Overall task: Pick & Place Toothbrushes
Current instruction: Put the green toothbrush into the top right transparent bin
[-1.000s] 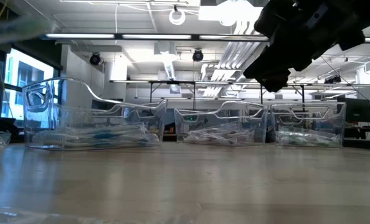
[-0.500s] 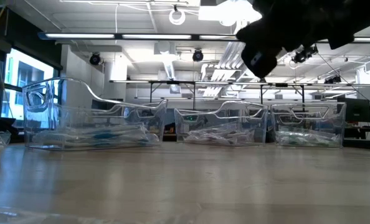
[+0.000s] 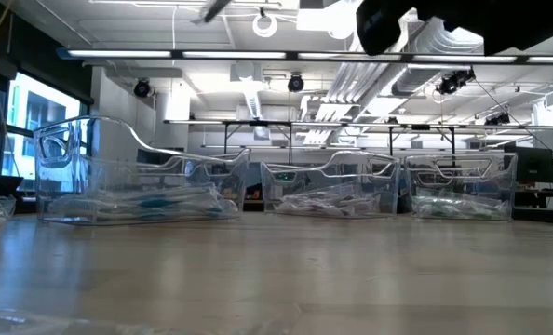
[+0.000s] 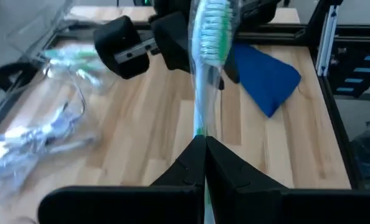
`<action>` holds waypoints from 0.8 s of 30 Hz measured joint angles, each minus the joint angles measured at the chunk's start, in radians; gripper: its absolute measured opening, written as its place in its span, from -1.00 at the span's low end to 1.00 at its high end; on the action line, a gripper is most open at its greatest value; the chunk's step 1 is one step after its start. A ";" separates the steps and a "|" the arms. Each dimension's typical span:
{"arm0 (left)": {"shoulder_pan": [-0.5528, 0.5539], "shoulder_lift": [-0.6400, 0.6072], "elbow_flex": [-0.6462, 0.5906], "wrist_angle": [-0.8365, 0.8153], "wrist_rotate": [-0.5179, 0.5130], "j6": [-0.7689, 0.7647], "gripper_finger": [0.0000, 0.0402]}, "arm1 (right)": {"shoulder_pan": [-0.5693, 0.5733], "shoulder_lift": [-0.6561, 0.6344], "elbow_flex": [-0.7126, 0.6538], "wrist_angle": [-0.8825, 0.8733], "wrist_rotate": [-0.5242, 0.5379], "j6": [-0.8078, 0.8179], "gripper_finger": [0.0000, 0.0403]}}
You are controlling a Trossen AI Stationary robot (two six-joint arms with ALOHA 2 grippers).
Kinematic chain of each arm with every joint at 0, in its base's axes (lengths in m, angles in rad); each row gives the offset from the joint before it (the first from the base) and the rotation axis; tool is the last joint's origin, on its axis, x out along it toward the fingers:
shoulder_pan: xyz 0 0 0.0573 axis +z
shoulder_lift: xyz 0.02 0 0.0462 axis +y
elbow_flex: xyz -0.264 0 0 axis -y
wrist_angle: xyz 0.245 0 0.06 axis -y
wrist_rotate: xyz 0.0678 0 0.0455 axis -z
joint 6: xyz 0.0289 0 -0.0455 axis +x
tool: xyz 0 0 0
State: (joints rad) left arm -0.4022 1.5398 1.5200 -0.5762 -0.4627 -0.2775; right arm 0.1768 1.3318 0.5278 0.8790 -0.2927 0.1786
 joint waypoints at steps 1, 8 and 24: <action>0.010 0.000 0.000 0.015 0.007 0.019 -1.00 | 0.000 -0.008 0.000 0.001 0.009 -0.001 -0.73; 0.060 0.000 0.000 0.233 0.092 0.198 -1.00 | -0.001 -0.023 0.000 -0.032 0.155 -0.091 -0.17; 0.129 0.027 0.000 0.372 0.158 0.300 -1.00 | 0.018 -0.017 0.000 0.022 0.278 -0.114 0.28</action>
State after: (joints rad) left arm -0.2729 1.5670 1.5204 -0.2037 -0.3049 0.0229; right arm 0.1945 1.3148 0.5282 0.9005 -0.0151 0.0642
